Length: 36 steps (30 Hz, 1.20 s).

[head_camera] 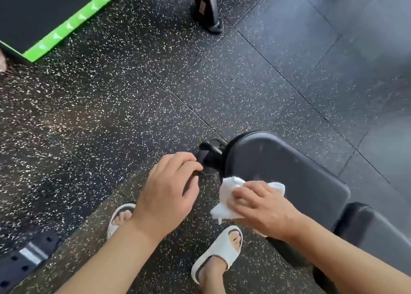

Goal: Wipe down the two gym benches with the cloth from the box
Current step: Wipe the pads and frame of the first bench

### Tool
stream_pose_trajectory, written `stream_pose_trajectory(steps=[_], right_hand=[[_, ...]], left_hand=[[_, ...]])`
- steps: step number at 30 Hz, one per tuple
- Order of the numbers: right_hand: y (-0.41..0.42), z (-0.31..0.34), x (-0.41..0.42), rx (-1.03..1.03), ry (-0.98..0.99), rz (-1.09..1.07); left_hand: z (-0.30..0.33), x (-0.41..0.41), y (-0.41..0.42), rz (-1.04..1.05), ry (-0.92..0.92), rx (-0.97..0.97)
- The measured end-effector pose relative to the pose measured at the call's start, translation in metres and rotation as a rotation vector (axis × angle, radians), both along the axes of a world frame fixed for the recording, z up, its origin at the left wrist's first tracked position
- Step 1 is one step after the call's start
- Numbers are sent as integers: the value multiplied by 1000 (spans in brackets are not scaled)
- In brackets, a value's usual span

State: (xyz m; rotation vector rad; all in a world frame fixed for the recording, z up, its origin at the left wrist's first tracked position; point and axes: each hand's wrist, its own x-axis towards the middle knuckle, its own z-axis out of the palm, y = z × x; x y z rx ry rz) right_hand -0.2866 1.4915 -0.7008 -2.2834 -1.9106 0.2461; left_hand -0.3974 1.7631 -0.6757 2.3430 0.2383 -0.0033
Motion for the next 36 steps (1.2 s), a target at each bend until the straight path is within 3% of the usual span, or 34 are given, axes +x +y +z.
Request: stream_pose_trajectory(steps=[4,9,11,13,16,21,27,30,32,34,36], right_hand=[[-2,-6,3,42,22,-108],[-2,-7,74,148,23,-863],[3,-8,90,183,-36,-979],[7,-7,80,223,-37,-1001],[0,-7,25,245,8,-868],[-63,-10,-46,213,77,-651],[-133,-8,-1,229,36,-1149],[-106,-10,20,115,32,-1341],[-74,-6,20,207,59,-1439],[-42,-3,7,333,84,-1460],[-18,-4,-18,324,97,-1375]], left_hand=[[3,23,-29,-75,-21,6],[0,48,-54,-126,-60,50],[-3,60,-63,-147,-37,73],[-5,71,-69,-142,-19,113],[-1,90,-76,-134,-29,166],[0,108,-94,-325,-50,236],[-3,140,-128,-488,-4,321],[-6,143,-132,-479,17,321],[-7,143,-127,-506,18,311],[-7,144,-119,-565,26,310],[-7,149,-110,-639,40,310]])
